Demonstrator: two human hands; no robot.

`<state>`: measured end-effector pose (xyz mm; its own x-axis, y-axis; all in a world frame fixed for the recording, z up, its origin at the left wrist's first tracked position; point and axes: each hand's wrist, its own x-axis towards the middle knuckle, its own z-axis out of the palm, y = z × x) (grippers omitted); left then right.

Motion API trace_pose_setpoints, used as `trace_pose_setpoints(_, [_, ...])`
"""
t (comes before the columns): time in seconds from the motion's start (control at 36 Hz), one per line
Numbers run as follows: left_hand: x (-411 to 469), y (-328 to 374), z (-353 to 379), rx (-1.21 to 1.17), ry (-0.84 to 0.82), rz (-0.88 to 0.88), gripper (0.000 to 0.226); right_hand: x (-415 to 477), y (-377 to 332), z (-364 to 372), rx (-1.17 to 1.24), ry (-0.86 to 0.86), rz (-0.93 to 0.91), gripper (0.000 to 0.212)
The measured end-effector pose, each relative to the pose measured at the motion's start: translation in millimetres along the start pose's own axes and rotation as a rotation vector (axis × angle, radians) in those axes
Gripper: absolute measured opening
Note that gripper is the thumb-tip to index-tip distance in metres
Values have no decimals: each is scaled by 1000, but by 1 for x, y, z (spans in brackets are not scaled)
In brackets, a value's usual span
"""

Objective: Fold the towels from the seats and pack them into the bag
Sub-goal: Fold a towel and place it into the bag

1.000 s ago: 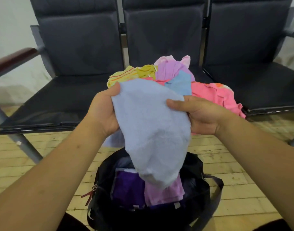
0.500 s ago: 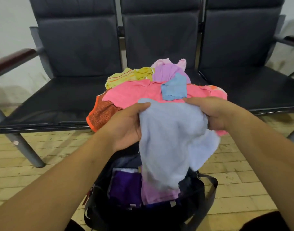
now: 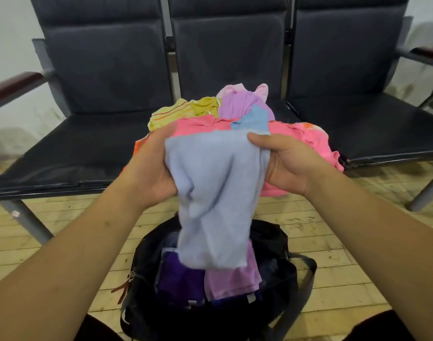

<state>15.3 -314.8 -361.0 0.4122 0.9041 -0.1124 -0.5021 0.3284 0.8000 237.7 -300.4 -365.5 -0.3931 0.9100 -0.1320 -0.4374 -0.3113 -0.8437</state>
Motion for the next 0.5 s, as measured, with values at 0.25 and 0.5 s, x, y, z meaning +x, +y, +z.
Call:
trace_pose_setpoints(0.25, [2,-6,-10,143,257,-1,33,2,-12,-12,-111,228,10,38])
trace_pose_setpoints(0.5, [1,-7,2,394,183,170,28,-4,-17,-27,-306,159,-24,29])
